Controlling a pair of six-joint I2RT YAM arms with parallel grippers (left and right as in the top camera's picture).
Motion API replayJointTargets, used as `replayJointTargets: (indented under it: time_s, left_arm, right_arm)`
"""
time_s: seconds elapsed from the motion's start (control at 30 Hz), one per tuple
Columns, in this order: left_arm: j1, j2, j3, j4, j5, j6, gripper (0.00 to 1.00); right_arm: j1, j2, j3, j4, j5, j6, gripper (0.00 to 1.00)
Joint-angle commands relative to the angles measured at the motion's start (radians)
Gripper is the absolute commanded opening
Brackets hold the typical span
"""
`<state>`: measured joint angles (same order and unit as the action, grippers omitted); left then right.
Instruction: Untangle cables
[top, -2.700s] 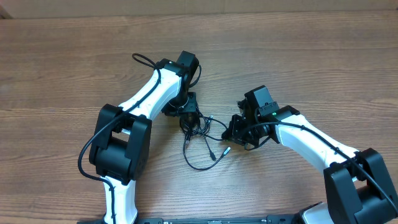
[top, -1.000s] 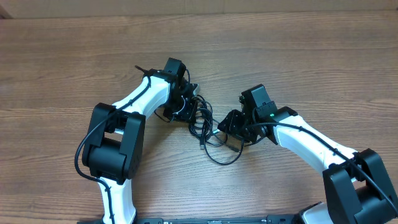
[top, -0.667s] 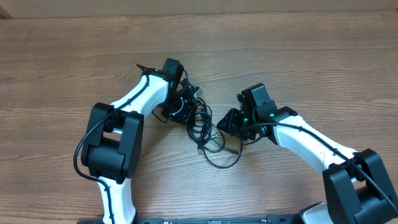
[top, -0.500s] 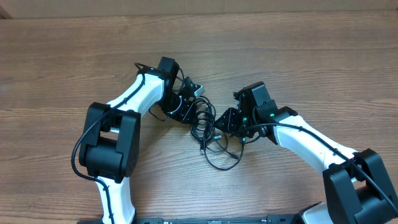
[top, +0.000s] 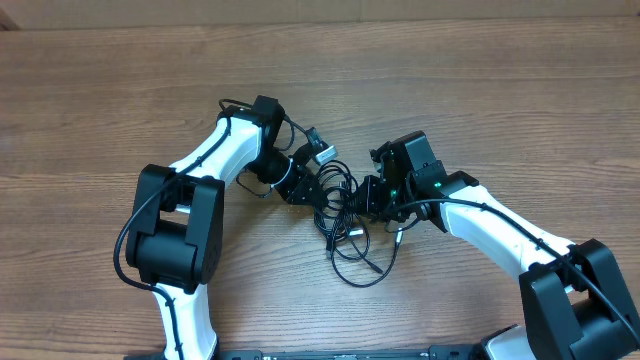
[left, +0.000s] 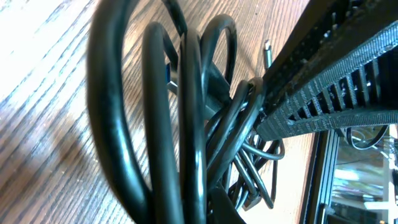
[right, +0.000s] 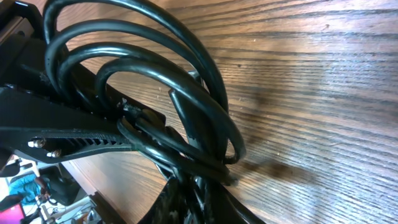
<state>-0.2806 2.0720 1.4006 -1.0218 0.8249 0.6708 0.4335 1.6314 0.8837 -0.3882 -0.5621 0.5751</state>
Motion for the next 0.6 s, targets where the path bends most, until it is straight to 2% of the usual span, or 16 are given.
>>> replayJointTargets:
  time_s: [0.0, 0.03, 0.2, 0.33, 0.57]
  left_arm:
    - [-0.002, -0.012, 0.021, -0.006, 0.113, 0.076, 0.04]
    - [-0.002, -0.012, 0.021, -0.006, 0.121, 0.084, 0.04]
    - [-0.002, -0.012, 0.021, 0.002, 0.142, 0.104, 0.04]
    - [-0.002, -0.011, 0.021, 0.002, 0.142, 0.103, 0.05]
    - [-0.003, -0.011, 0.021, 0.002, 0.145, 0.103, 0.04]
  right_arm:
    - [0.005, -0.017, 0.015, 0.005, -0.01, -0.007, 0.07]
    - [0.005, -0.017, 0.015, 0.005, -0.01, -0.008, 0.04]
    - [0.005, -0.017, 0.015, 0.007, -0.075, -0.014, 0.04]
    - [0.005, -0.017, 0.015, 0.042, -0.197, -0.103, 0.04]
    - [0.006, -0.017, 0.015, 0.117, -0.278, -0.101, 0.04]
